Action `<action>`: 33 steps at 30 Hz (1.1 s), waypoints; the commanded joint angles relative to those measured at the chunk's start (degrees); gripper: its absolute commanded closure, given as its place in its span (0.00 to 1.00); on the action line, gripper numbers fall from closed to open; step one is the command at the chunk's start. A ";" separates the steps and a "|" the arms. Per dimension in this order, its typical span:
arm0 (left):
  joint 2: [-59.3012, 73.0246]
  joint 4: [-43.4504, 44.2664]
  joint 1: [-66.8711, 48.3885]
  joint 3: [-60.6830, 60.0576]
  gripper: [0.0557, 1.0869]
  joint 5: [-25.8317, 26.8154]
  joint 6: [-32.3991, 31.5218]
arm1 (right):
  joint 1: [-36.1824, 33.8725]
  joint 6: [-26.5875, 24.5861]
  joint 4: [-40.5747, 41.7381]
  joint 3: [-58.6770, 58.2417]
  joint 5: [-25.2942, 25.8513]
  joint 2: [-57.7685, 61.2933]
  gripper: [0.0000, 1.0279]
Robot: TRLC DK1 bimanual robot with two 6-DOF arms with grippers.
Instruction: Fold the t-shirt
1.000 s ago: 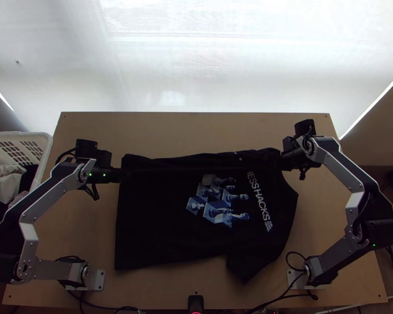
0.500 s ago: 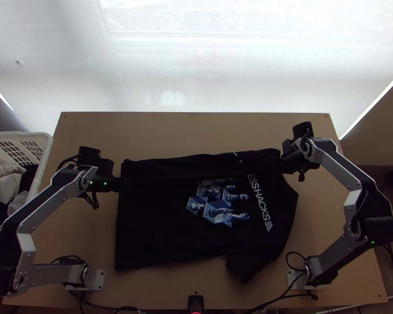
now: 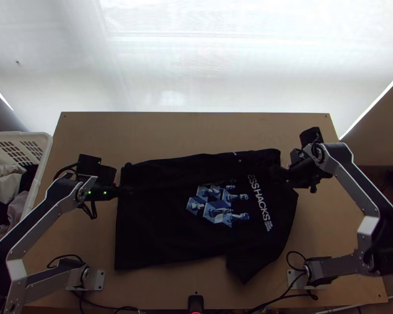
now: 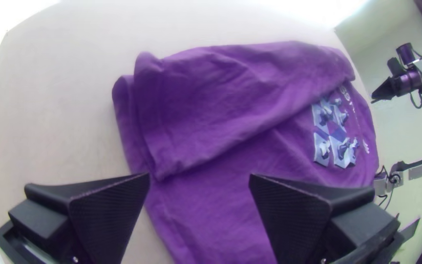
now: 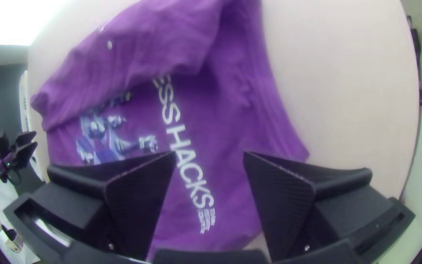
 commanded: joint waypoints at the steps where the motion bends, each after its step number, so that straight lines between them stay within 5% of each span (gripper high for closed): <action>1: -5.56 -2.99 1.15 -0.53 0.04 1.20 0.63 | -1.86 1.74 -13.91 -5.34 0.02 -9.58 0.36; 6: -6.17 -7.12 0.10 -1.41 0.04 1.20 2.47 | -4.58 1.82 -21.56 -8.86 -0.06 -13.19 0.36; 17: -7.49 -6.68 -4.38 -1.15 0.04 0.93 2.74 | -5.02 0.07 -20.94 -20.99 -6.92 -15.47 0.36; 23: -6.35 -6.59 -4.38 -0.01 0.04 0.32 2.47 | -7.83 2.88 -20.94 -23.36 -7.01 -14.77 0.27; 33: -4.50 -5.27 -4.56 1.05 0.04 -0.39 1.42 | -6.16 3.23 -18.66 -26.17 -7.27 -12.13 0.27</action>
